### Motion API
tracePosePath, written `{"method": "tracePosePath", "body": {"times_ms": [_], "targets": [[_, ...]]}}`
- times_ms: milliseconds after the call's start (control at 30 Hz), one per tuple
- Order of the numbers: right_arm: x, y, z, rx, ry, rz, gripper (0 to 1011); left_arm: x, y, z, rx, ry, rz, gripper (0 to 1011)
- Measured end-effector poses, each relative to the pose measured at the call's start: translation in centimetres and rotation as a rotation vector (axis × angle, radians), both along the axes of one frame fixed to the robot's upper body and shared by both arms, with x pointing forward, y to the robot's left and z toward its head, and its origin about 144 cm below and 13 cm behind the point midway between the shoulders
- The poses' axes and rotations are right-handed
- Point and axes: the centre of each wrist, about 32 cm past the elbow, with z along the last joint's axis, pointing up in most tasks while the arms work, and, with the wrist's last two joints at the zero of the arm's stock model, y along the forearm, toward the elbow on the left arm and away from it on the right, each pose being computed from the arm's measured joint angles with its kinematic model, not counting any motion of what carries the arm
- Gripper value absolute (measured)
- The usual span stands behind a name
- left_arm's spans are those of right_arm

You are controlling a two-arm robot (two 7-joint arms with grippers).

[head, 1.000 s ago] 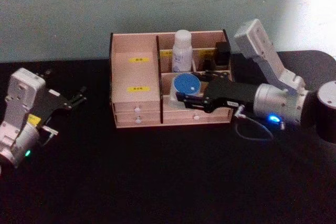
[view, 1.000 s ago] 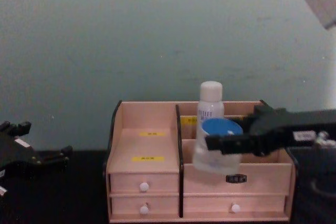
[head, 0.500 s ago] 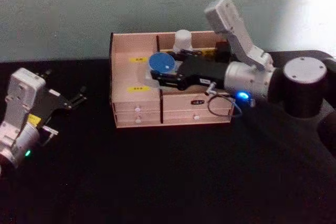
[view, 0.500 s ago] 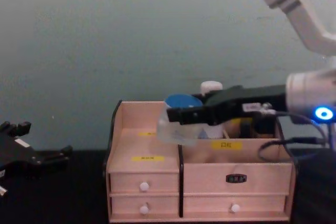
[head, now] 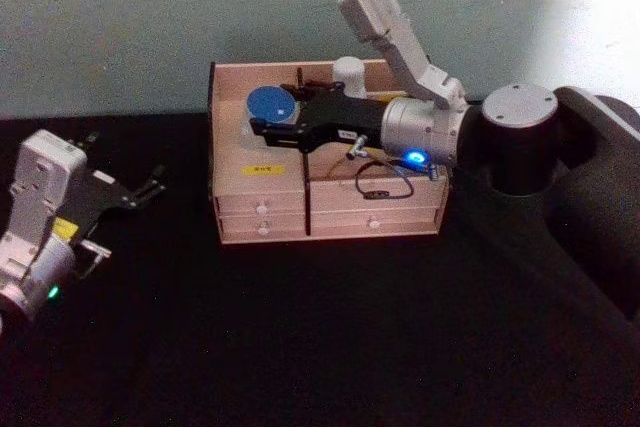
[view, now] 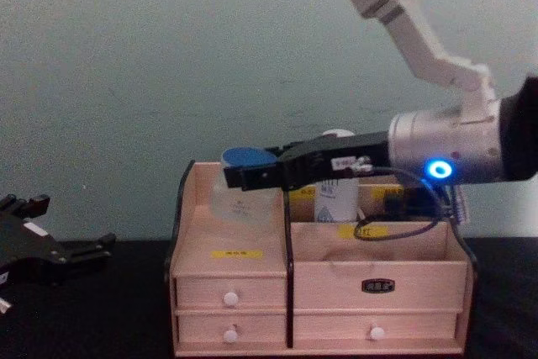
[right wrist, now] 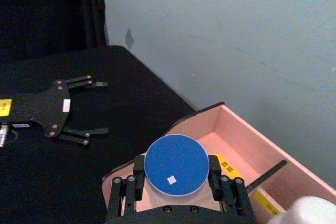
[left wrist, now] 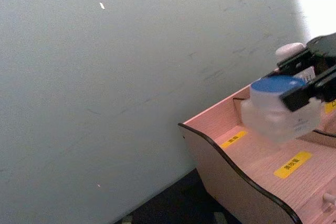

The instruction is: Pick up the facial cleanser and watermelon frost from the table and place them into the tiered storage box.

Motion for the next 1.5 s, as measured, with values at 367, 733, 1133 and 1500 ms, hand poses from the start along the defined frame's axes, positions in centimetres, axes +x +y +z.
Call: {"method": "tracePosePath", "body": {"times_ms": [367,733,1133,1500], "targets": [[1.5,1.4,-1.0,-0.014,0.039,-0.005,712,0.0,0.0,0.0,0.0,0.0,0.0,1001],[1.9,1.8,-1.7,-0.037,0.058,-0.01,712,0.0,0.0,0.0,0.0,0.0,0.0,1001],[1.8,1.8,-1.7,-0.041,0.058,-0.012,712,0.0,0.0,0.0,0.0,0.0,0.0,1001],[1.8,1.8,-1.7,-0.04,0.06,-0.013,966,0.0,0.0,0.0,0.0,0.0,0.0,1001]]}}
